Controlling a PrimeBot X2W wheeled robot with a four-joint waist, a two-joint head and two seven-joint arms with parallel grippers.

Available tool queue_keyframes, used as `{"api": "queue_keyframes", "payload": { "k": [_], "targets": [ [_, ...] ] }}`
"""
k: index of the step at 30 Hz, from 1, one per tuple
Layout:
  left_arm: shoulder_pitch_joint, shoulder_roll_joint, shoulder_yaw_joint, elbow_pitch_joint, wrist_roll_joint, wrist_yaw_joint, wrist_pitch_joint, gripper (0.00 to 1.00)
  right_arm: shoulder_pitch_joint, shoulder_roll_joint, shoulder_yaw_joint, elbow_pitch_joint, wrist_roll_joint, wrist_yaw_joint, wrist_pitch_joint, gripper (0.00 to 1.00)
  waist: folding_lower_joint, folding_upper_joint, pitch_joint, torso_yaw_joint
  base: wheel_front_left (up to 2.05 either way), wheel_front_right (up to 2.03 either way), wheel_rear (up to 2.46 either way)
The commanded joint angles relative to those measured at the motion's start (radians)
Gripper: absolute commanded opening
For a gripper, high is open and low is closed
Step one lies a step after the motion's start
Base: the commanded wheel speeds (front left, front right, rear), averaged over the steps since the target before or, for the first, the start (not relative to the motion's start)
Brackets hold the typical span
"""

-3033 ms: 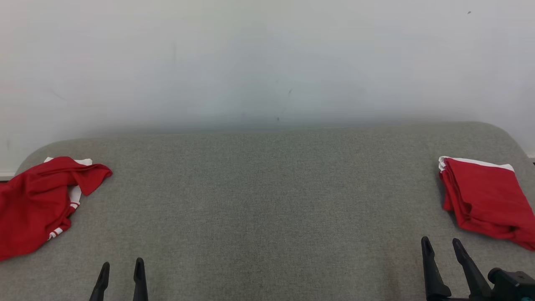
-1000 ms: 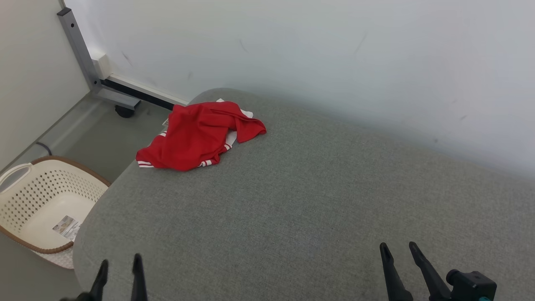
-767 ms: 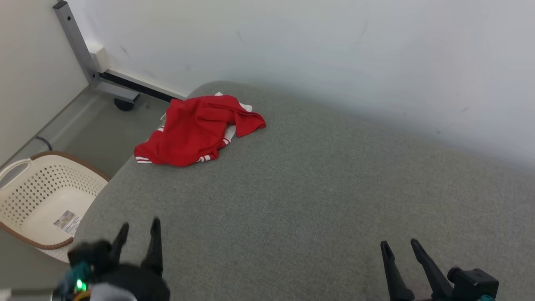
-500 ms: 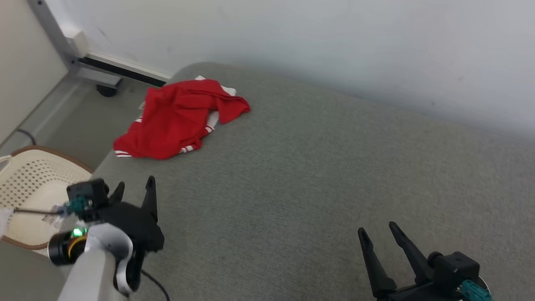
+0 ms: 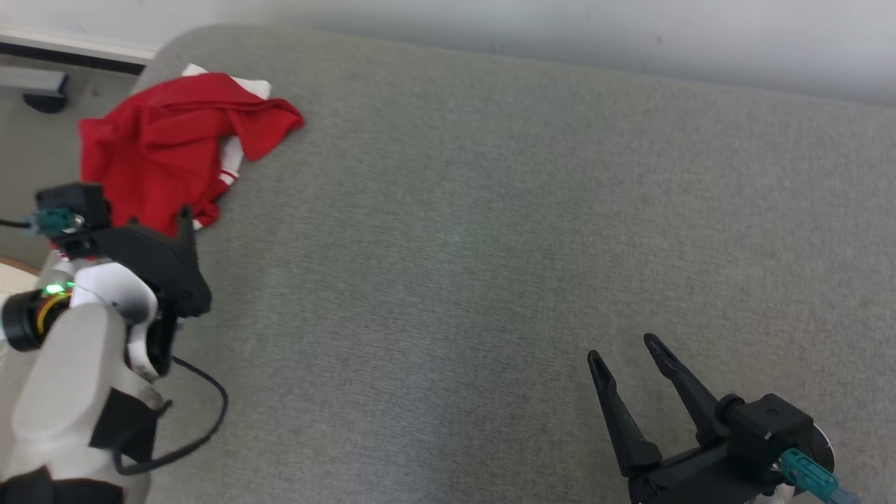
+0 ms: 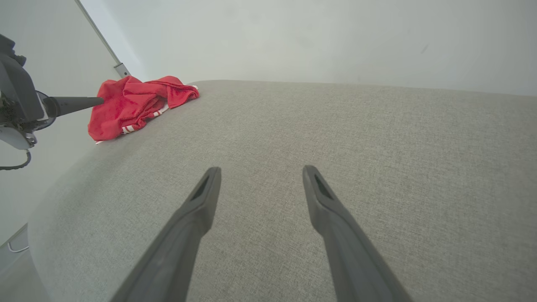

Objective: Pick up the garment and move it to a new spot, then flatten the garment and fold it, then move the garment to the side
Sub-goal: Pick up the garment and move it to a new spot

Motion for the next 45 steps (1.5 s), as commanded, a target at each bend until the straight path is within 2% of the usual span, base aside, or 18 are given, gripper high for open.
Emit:
{"api": "queue_keyframes", "payload": {
  "k": [1, 7, 19, 21, 22, 26, 31, 38, 45],
  "targets": [
    [-0.032, 0.015, 0.007, 0.019, 0.000, 0.005, -0.005, 1.00, -0.001, -0.005, -0.001, -0.019, -0.008, -0.002, 0.005, 1.00, -0.0003, -0.0002, 0.102, -0.085, 0.00, 0.00, 0.00],
    [-0.101, 0.073, 0.008, 0.103, 0.023, 0.035, -0.008, 1.00, -0.012, -0.005, 0.008, -0.067, -0.016, -0.002, 0.016, 1.00, -0.0003, -0.0002, 0.166, -0.122, 0.00, 0.00, 0.00],
    [-0.181, 0.148, 0.023, 0.211, 0.038, 0.109, -0.031, 0.98, 0.004, -0.008, -0.005, -0.127, -0.030, -0.002, 0.016, 1.00, -0.0003, -0.0002, 0.260, -0.166, 0.00, 0.00, 0.00],
    [-0.184, 0.147, 0.018, 0.207, 0.043, 0.105, -0.060, 0.07, -0.002, -0.008, -0.011, -0.126, -0.028, -0.002, 0.013, 1.00, -0.0003, -0.0002, 0.264, -0.166, 0.00, 0.00, 0.00],
    [-0.179, 0.143, 0.015, 0.212, 0.043, 0.101, -0.069, 0.00, -0.007, -0.007, -0.014, -0.123, -0.027, -0.002, 0.010, 1.00, -0.0003, -0.0002, 0.262, -0.165, 0.00, 0.00, 0.00],
    [-0.157, 0.132, 0.013, 0.236, 0.032, 0.094, -0.081, 0.00, -0.019, -0.004, -0.011, -0.110, -0.023, -0.002, 0.001, 1.00, -0.0003, -0.0002, 0.240, -0.166, 0.00, 0.00, 0.00],
    [-0.137, 0.124, 0.021, 0.238, 0.010, 0.060, -0.138, 0.00, -0.062, -0.001, 0.005, -0.085, -0.022, -0.002, -0.014, 1.00, -0.0003, -0.0002, 0.197, -0.172, 0.00, 0.00, 0.00],
    [-0.098, 0.137, 0.003, 0.228, 0.014, 0.026, -0.185, 0.00, -0.080, 0.009, 0.013, -0.018, 0.002, -0.002, -0.050, 1.00, -0.0003, -0.0002, 0.070, -0.189, 0.00, 0.00, 0.00],
    [-0.095, 0.102, -0.047, 0.163, 0.036, 0.001, -0.172, 0.00, -0.066, 0.019, 0.019, 0.055, 0.028, -0.002, -0.092, 1.00, -0.0003, -0.0002, -0.085, -0.199, 0.00, 0.00, 0.00]
  ]
}}
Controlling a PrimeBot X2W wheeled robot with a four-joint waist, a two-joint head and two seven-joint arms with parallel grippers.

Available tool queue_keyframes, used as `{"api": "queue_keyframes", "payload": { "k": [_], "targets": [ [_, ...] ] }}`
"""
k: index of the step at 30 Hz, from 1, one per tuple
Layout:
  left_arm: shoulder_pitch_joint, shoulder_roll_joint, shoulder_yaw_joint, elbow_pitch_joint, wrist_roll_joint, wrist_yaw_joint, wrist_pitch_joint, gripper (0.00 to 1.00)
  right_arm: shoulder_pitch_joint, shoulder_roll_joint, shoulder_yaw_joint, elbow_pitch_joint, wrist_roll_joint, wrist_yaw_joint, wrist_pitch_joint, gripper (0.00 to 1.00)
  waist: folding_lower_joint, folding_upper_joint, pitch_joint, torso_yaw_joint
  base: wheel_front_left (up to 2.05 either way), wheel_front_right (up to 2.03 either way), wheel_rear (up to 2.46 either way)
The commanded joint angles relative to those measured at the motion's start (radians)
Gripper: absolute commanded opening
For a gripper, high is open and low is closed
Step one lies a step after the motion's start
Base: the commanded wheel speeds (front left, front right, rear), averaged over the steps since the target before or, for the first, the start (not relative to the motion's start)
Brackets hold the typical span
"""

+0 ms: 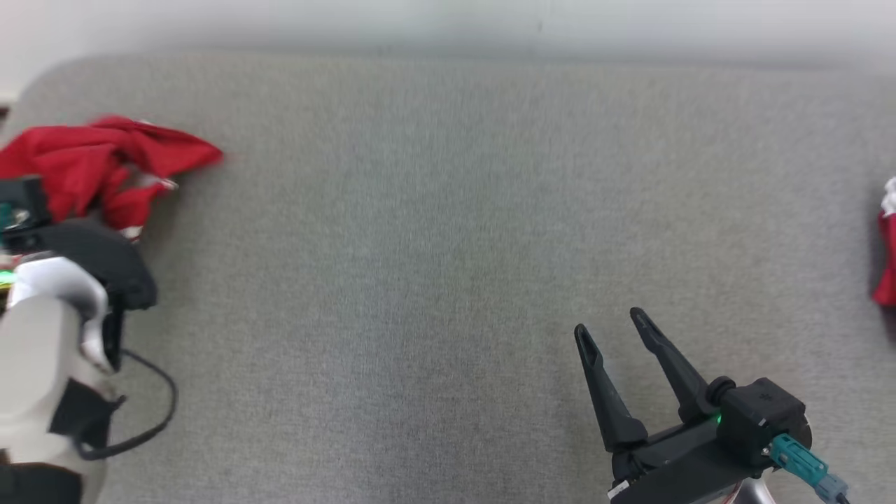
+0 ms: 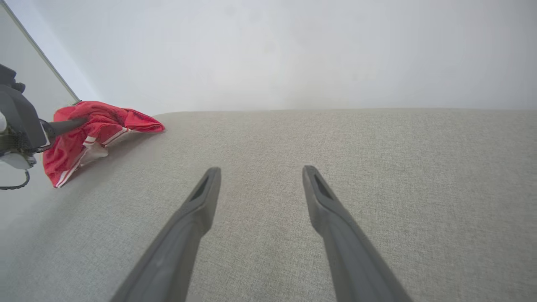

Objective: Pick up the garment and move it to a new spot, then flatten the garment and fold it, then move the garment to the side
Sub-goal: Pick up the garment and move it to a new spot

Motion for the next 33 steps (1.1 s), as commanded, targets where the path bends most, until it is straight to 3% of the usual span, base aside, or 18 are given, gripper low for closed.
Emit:
{"api": "queue_keyframes", "payload": {
  "k": [1, 8, 21, 25, 33],
  "targets": [
    [0.002, -0.013, -0.009, -0.013, 0.010, -0.010, 0.007, 0.00, 0.013, 0.002, 0.000, 0.008, 0.009, -0.002, -0.008, 1.00, 0.0002, 0.0001, -0.116, -0.014, 0.00, 0.00, 0.00],
    [-0.013, -0.081, -0.077, -0.135, 0.014, -0.058, 0.054, 0.00, 0.034, 0.006, -0.047, 0.029, 0.015, -0.002, -0.028, 1.00, 0.0002, 0.0001, -0.228, -0.051, 0.00, 0.00, 0.00],
    [0.083, -0.179, -0.163, -0.449, -0.036, -0.091, 0.123, 0.00, 0.037, 0.006, -0.088, 0.000, 0.010, -0.002, -0.010, 1.00, 0.0002, 0.0001, -0.250, -0.286, 0.00, 0.00, 0.00],
    [0.116, -0.198, -0.178, -0.511, -0.053, -0.087, 0.141, 0.00, 0.041, 0.006, -0.086, 0.001, 0.020, -0.002, -0.013, 1.00, 0.0002, 0.0001, -0.244, -0.335, 0.00, 0.00, 0.00],
    [0.258, -0.209, -0.212, -0.597, -0.040, -0.031, 0.164, 0.00, 0.046, 0.006, -0.080, 0.016, 0.037, -0.002, -0.034, 1.00, 0.0002, 0.0001, -0.217, -0.413, 0.00, 0.00, 0.00]
  ]
}}
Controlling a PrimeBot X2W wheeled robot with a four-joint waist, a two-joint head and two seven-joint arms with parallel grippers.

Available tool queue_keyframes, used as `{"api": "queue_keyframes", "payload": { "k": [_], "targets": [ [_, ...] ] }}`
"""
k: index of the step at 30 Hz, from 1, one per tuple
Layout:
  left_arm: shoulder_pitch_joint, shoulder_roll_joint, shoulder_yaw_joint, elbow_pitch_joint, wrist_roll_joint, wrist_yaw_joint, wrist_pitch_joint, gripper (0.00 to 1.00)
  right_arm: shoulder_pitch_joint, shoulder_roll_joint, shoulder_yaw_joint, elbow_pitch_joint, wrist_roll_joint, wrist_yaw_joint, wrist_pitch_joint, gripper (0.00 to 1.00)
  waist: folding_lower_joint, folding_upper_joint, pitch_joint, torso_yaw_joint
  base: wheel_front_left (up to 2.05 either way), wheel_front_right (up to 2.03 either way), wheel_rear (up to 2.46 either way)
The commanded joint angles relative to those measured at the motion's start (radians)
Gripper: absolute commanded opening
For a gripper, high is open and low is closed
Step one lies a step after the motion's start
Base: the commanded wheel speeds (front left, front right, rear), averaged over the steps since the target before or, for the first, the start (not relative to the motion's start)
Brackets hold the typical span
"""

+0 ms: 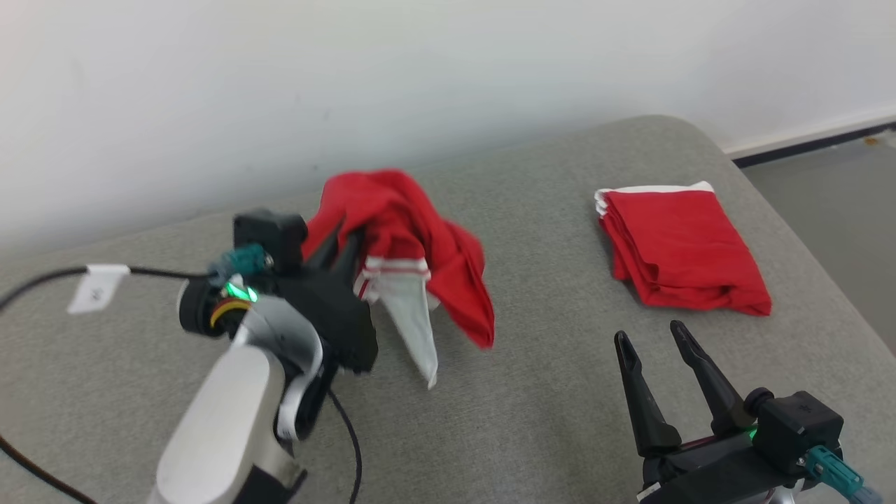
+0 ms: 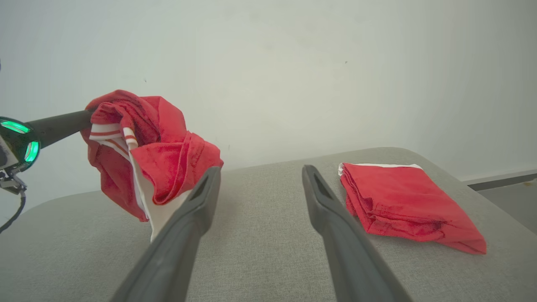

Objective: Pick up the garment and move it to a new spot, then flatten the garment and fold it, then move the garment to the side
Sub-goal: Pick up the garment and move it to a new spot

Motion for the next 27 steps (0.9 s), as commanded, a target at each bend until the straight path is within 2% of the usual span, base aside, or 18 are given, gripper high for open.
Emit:
{"api": "queue_keyframes", "payload": {
  "k": [1, 5, 7, 8, 17, 27],
  "targets": [
    [0.038, 0.002, -0.008, -0.006, 0.008, 0.004, -0.009, 0.00, 0.005, 0.002, 0.002, 0.003, 0.007, -0.002, -0.007, 1.00, 0.0001, 0.0001, 0.024, -0.049, 0.00, 0.00, 0.00],
    [0.105, 0.016, -0.052, 0.009, 0.036, -0.010, -0.033, 0.00, -0.002, 0.002, 0.008, 0.010, 0.008, -0.002, -0.012, 1.00, 0.0001, 0.0001, 0.036, -0.041, 0.00, 0.00, 0.00],
    [0.128, 0.023, -0.071, 0.017, 0.055, -0.015, -0.068, 0.76, -0.008, 0.002, 0.011, 0.012, 0.008, -0.002, -0.013, 1.00, 0.0001, 0.0001, 0.039, -0.031, 0.00, 0.00, 0.00],
    [0.147, 0.019, -0.071, 0.031, 0.048, -0.010, -0.071, 1.00, -0.012, 0.002, 0.013, 0.014, 0.009, -0.002, -0.013, 1.00, 0.0001, 0.0001, 0.038, -0.026, 0.00, 0.00, 0.00],
    [0.232, 0.031, -0.044, 0.016, 0.033, 0.011, -0.198, 1.00, 0.006, 0.001, -0.003, 0.033, -0.010, -0.002, 0.000, 1.00, 0.0001, 0.0001, -0.005, 0.053, 0.00, 0.00, 0.00],
    [0.461, 0.084, 0.050, -0.173, 0.015, 0.079, -0.389, 1.00, 0.049, 0.001, -0.039, 0.055, 0.005, -0.002, -0.016, 1.00, 0.0001, 0.0001, -0.074, 0.128, 0.00, 0.00, 0.00]
  ]
}}
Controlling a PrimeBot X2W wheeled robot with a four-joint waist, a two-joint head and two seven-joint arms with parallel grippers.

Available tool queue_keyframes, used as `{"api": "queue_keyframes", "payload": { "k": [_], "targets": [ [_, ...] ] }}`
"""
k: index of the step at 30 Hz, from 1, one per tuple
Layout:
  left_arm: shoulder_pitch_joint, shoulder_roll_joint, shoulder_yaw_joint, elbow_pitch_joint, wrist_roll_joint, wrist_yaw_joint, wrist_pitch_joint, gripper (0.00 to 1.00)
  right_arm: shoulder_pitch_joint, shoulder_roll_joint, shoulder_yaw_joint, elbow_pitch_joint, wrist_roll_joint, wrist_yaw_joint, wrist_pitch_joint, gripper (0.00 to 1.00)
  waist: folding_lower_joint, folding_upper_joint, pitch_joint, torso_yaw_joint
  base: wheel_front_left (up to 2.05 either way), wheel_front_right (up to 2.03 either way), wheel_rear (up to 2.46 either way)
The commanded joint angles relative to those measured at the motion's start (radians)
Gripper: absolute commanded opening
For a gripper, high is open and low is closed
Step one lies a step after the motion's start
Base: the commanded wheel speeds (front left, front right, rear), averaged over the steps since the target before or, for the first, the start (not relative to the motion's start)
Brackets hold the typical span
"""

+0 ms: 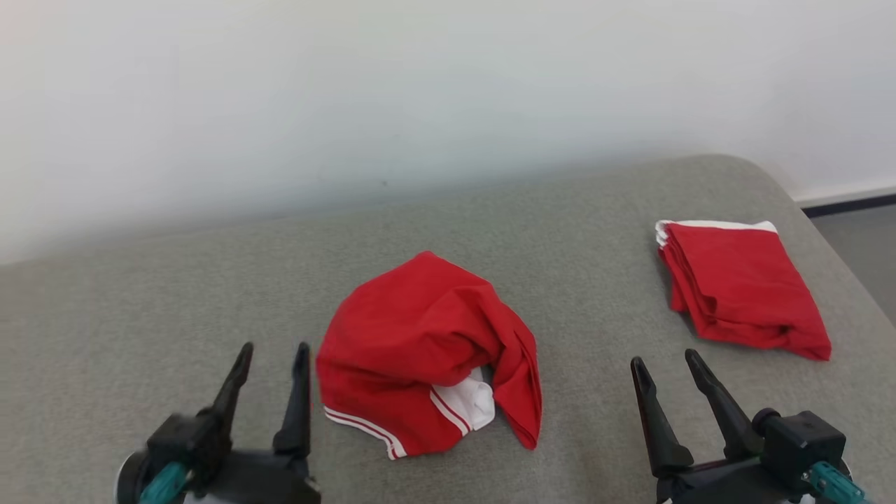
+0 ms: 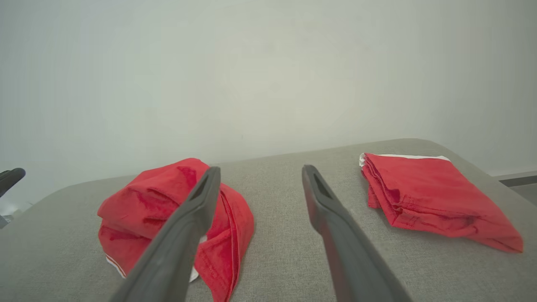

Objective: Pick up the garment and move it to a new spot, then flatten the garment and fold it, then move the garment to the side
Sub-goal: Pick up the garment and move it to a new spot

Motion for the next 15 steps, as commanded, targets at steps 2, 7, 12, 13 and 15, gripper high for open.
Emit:
{"api": "queue_keyframes", "payload": {
  "k": [2, 7, 12, 13, 15],
  "targets": [
    [0.074, 0.013, 0.022, -0.059, 0.003, 0.023, -0.036, 1.00, 0.021, 0.000, -0.012, 0.011, 0.005, -0.002, -0.014, 1.00, 0.0000, 0.0000, -0.037, 0.044, 0.00, 0.00, 0.00],
    [0.196, 0.012, 0.100, -0.171, -0.001, 0.065, -0.071, 1.00, 0.049, 0.001, -0.045, 0.052, 0.008, -0.002, -0.050, 1.00, 0.0000, 0.0000, -0.054, 0.081, 0.00, 0.00, 0.00],
    [0.274, 0.003, 0.152, -0.232, 0.002, 0.083, -0.075, 1.00, 0.054, 0.001, -0.065, 0.078, 0.014, -0.002, -0.081, 1.00, 0.0000, 0.0000, -0.064, 0.095, 0.00, 0.00, 0.00],
    [0.290, 0.004, 0.161, -0.241, 0.002, 0.082, -0.076, 1.00, 0.052, 0.001, -0.070, 0.083, 0.015, -0.002, -0.093, 1.00, 0.0000, 0.0000, -0.066, 0.097, 0.00, 0.00, 0.00],
    [0.324, 0.007, 0.172, -0.243, -0.002, 0.073, -0.075, 1.00, 0.050, 0.001, -0.074, 0.097, 0.012, -0.002, -0.106, 1.00, 0.0000, 0.0000, -0.074, 0.100, 0.00, 0.00, 0.00]
  ]
}}
